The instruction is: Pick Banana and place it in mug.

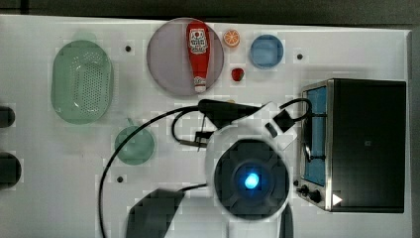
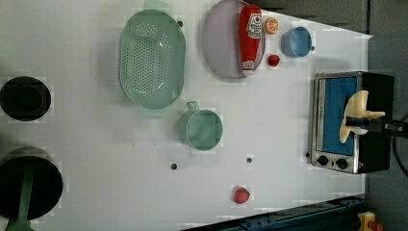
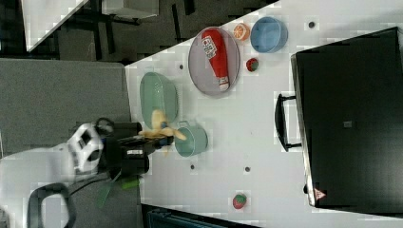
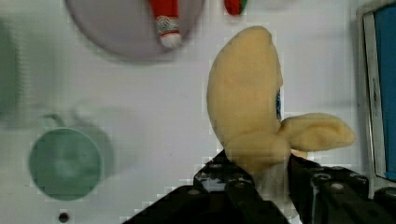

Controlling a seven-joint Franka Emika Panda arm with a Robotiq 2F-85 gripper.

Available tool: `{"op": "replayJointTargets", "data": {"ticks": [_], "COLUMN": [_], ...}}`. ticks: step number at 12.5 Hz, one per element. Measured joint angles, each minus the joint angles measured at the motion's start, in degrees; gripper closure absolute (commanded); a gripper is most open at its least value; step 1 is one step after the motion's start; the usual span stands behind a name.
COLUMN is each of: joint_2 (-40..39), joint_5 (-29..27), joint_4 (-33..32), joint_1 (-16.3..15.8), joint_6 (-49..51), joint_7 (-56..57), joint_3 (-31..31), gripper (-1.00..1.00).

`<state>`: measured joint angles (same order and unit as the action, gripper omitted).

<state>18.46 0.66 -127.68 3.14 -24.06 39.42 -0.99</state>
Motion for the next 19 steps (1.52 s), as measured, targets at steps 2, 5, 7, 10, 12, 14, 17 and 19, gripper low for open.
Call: {"op": "replayJointTargets", "data": {"ticks": [2,5,7,10,12,14,17,19], "joint_2": [3.0,2.3,-1.2,-9.7,-16.1,-21.6,-28.1,-32.0], "joint_5": [-2.5,-3.2,-6.7,-7.1,-7.7,-6.3,-5.1,-4.9], "joint_4": [-0.3,-0.2,-0.1,0.4,-0.2,-0.7,-0.7,-0.7], "joint_1": [-0.2,-0.3,-2.5,-3.2,-4.2,-4.4,-4.6,-4.2], "joint_6": [2.6,3.9,4.9,-0.5,-5.8,-9.8,-15.1,-19.8], "joint_7": [-3.6,-12.6,-19.6,-31.2,-35.9,-38.2,-41.2,-43.1], "joint_3": [-3.2,-10.9,-14.7,-21.6,-24.5,-26.3,-24.4,-24.1], "gripper": [0.49,0.49,0.49,0.49,0.49,0.49,0.49,0.42]}}
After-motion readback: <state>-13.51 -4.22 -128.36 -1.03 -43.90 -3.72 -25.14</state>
